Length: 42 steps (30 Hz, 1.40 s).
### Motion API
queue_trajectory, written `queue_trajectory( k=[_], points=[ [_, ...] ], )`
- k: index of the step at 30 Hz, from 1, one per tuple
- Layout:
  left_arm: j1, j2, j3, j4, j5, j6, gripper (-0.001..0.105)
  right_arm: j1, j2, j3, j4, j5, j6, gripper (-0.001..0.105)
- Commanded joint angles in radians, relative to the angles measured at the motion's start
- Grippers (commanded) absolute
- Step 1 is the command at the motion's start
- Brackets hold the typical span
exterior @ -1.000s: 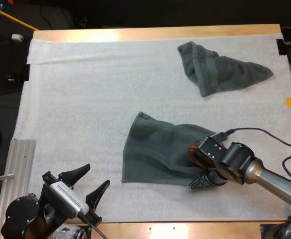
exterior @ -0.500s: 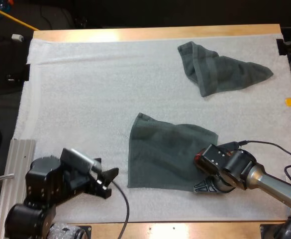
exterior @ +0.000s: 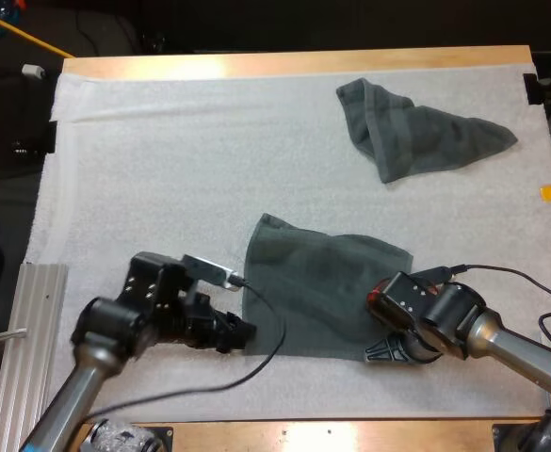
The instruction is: Pick towel from pile, fold and stack
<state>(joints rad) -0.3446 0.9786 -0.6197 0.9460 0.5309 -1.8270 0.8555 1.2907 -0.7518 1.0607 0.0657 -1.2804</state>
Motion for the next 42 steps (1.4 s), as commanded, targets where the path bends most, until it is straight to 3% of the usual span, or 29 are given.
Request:
queue_trajectory(
  k=[1,11,15,25,31,34,39,42],
  points=[
    [-0.008,0.023,-0.003,-0.002,0.009,-0.009,0.058,0.000,-0.008,-0.002,0.001,0.006,0.006,0.000],
    [-0.010,0.292,-0.003,-0.031,0.010,-0.009,0.058,0.000,-0.008,-0.002,0.001,0.006,0.006,0.000],
    [-0.010,0.370,-0.003,-0.055,0.068,-0.006,0.058,0.000,-0.008,-0.002,0.001,0.006,0.006,0.000],
    [-0.010,0.492,-0.003,-0.095,0.111,-0.006,0.058,0.000,-0.008,-0.002,0.001,0.006,0.006,0.000],
    [-0.010,0.501,-0.003,-0.117,0.206,-0.008,0.056,0.000,-0.008,-0.002,0.001,0.006,0.006,0.000],
    [-0.010,0.501,-0.003,-0.115,0.206,-0.008,0.042,0.000,-0.008,-0.002,0.001,0.006,0.006,0.000],
    [-0.010,0.501,-0.003,-0.094,0.204,-0.008,0.004,0.000,-0.008,-0.002,-0.002,0.006,0.006,0.000],
    [-0.010,0.494,-0.003,-0.066,0.204,0.015,0.000,0.000,-0.011,-0.002,-0.006,0.006,0.006,0.000]
  ],
)
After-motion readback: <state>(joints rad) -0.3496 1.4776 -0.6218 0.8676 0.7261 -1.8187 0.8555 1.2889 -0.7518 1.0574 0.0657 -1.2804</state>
